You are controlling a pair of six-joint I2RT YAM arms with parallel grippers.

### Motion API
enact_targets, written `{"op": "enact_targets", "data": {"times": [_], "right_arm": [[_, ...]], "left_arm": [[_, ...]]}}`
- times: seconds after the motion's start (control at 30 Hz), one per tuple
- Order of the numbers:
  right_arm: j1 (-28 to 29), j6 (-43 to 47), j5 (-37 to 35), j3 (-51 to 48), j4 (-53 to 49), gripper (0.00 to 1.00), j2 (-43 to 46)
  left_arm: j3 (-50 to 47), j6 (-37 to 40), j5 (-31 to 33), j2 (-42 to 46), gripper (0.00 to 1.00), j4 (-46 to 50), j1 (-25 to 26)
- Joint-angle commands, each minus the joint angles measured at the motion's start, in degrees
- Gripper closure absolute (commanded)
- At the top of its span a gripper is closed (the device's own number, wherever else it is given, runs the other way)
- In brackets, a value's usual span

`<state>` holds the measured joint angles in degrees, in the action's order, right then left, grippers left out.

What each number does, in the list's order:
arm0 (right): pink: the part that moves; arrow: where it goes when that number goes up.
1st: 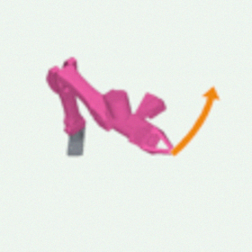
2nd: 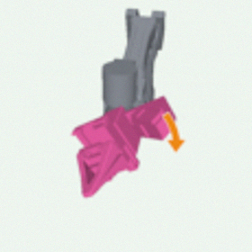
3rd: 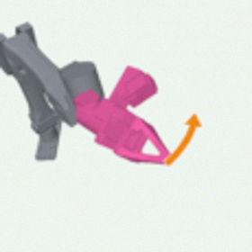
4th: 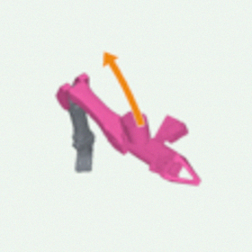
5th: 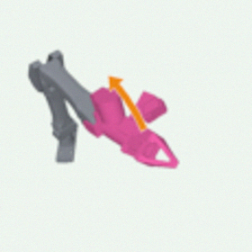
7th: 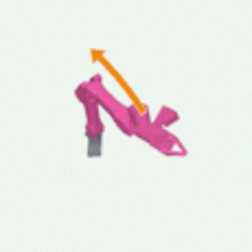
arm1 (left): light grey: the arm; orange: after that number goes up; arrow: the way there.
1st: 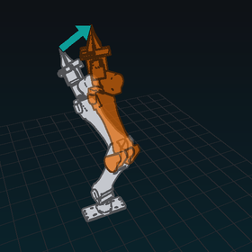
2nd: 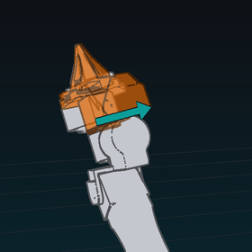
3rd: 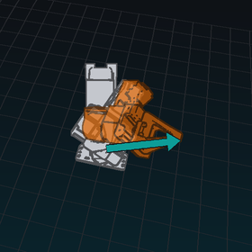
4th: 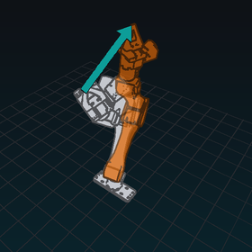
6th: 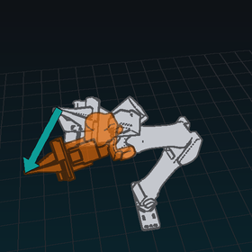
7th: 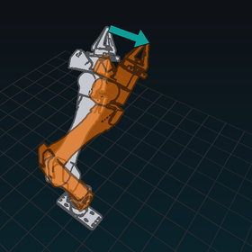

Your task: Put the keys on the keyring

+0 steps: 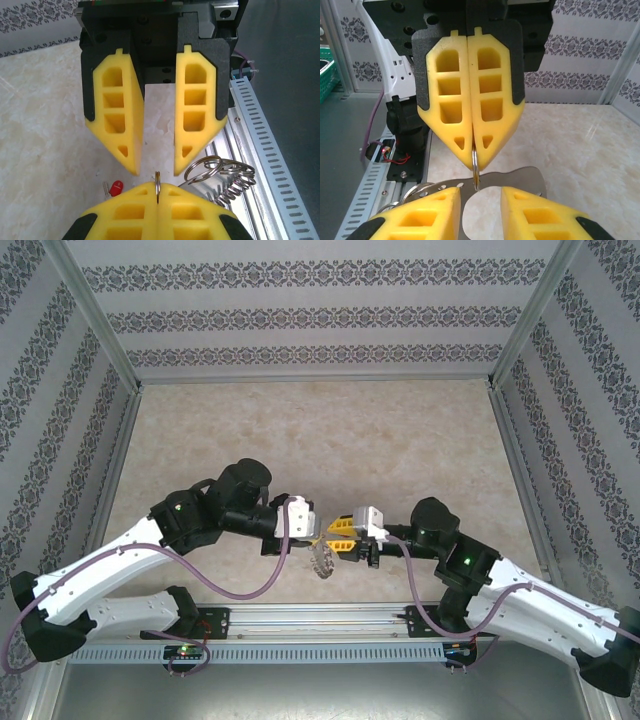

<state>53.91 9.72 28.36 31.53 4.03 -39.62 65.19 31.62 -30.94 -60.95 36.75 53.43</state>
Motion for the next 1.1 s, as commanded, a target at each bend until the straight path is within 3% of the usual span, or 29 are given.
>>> {"op": "enact_targets", "data": {"times": [0.0, 0.33, 0.47, 0.57, 0.83, 1.07], "right_arm": [[1.0, 1.6, 0.9, 2.1, 0.6, 0.74, -0.6], [1.7, 1.1, -0.1, 3.3, 1.3, 0.84, -4.1], [1.9, 1.4, -1.4, 3.6, 1.0, 1.00, -4.7], [1.8, 1.7, -2.1, 3.2, 0.8, 1.00, -3.8], [1.8, 1.2, 1.2, -0.7, 5.3, 1.00, 4.1], [1.8, -1.5, 5.9, -3.2, 13.9, 1.00, 5.6]], "left_arm": [[2.1, 1.9, 0.6, -0.2, 1.00, 1.7, 1.1], [2.1, 2.0, 1.2, -0.9, 1.00, 1.3, 2.0], [1.4, 1.7, 1.2, -0.6, 1.00, 0.5, 2.2], [-0.4, 1.0, 1.3, 0.9, 1.00, -1.7, 2.2], [-9.6, -5.1, -0.3, 10.3, 0.74, -14.3, 2.1], [-16.1, -11.9, -4.1, 14.2, 0.73, -27.7, 2.1]]}}
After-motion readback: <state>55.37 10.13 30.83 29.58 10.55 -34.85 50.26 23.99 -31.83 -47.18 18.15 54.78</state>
